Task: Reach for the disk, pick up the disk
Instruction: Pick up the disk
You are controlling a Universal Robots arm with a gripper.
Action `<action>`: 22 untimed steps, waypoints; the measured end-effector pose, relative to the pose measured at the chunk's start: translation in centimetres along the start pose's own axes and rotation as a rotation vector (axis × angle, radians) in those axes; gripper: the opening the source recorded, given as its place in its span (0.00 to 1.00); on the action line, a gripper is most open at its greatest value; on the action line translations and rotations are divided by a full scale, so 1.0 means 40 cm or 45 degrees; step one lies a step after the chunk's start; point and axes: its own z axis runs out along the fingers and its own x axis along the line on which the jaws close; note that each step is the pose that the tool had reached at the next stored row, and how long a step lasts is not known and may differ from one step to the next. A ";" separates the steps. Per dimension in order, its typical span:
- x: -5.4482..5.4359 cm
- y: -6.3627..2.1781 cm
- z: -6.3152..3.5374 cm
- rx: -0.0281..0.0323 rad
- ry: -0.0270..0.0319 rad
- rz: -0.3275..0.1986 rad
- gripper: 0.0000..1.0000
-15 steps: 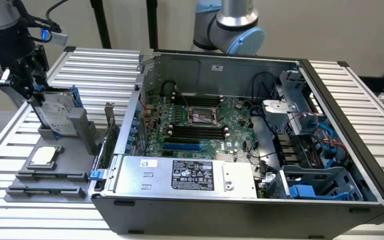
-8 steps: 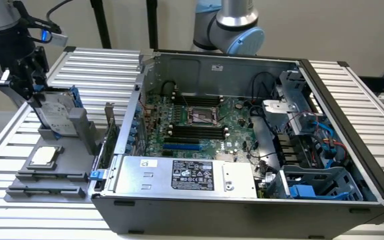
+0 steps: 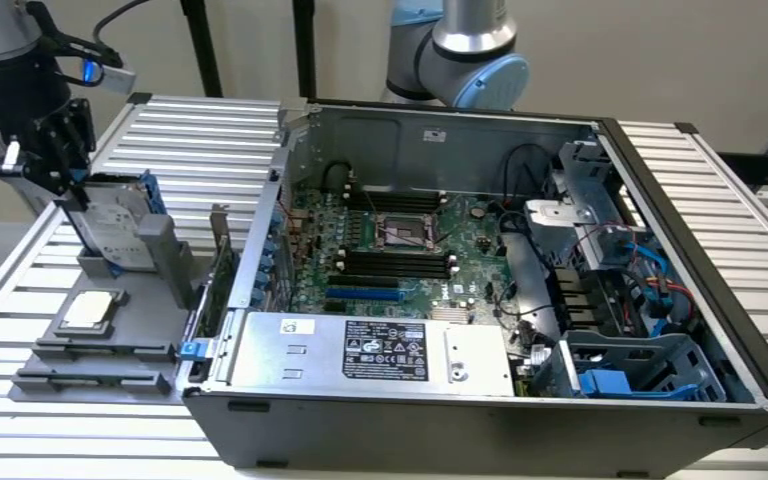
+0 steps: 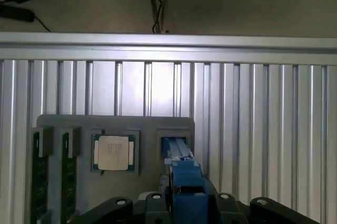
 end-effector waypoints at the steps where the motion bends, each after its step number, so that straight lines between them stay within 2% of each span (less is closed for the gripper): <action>1: 0.000 0.000 0.000 0.0001 0.0005 0.001 0.33; 12: 0.017 0.000 0.000 0.0003 0.0003 0.033 0.33; 22: 0.018 0.000 0.000 0.0004 0.0004 0.035 0.33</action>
